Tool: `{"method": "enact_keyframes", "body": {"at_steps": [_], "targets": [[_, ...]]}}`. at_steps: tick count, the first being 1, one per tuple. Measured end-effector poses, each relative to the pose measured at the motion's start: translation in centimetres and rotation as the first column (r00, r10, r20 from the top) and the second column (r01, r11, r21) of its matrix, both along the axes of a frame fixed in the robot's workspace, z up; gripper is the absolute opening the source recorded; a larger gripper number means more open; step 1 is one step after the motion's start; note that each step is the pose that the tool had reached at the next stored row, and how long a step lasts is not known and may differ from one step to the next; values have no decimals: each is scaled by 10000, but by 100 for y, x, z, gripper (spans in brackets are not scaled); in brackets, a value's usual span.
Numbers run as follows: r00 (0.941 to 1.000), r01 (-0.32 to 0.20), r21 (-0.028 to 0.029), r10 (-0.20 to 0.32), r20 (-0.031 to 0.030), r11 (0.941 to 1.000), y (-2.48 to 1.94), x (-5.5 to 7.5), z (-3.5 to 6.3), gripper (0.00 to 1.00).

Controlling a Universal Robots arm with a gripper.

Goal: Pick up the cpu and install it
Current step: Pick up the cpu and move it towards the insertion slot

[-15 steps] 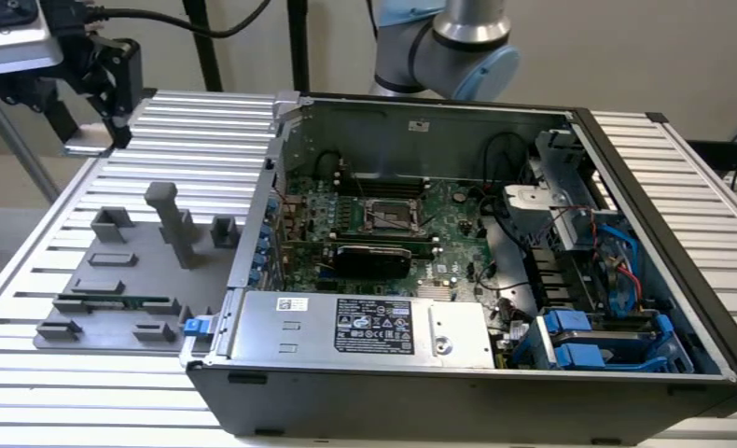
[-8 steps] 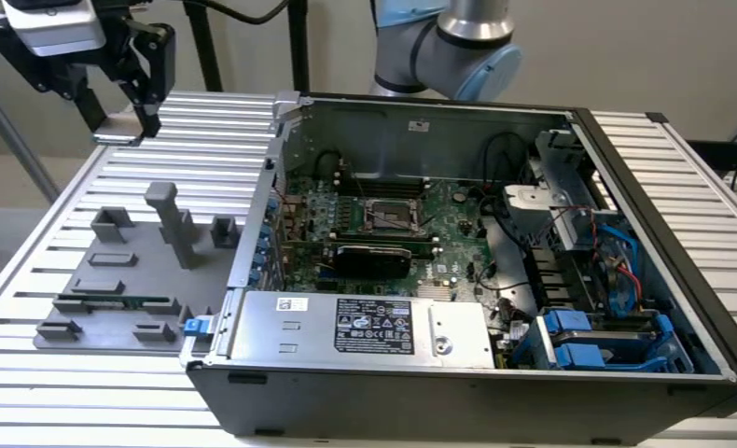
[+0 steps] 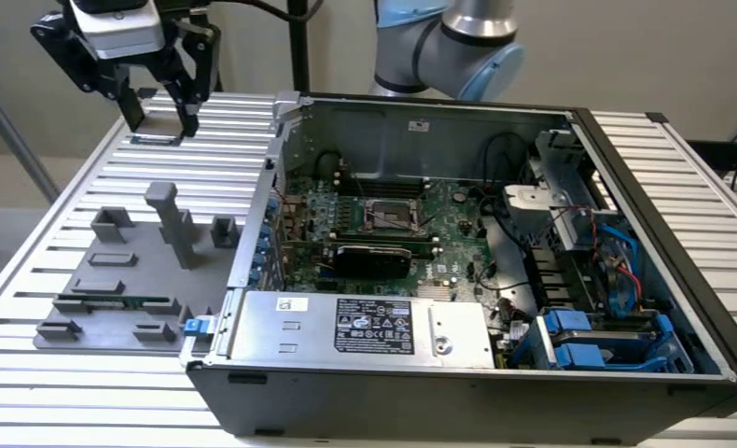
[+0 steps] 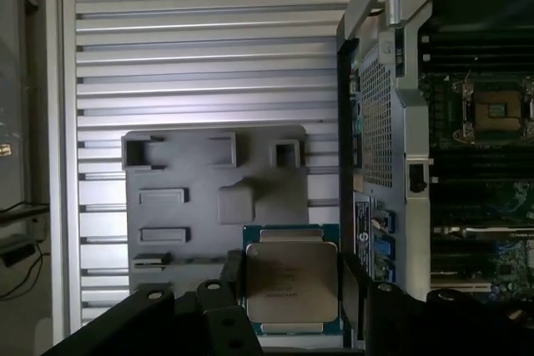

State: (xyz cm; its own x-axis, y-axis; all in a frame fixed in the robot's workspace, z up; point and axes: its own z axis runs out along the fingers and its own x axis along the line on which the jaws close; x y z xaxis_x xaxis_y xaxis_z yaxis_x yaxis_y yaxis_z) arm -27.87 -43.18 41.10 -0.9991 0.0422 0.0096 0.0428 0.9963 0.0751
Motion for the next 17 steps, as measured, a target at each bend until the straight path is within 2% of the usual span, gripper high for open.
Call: {"method": "enact_keyframes", "body": {"at_steps": [10, 17], "targets": [[10000, 0, 23, 0, -1, 10000, 37, 454, 0, 55], [10000, 0, 24, 0, -1, 10000, 97, 774, -21, 55]]}}
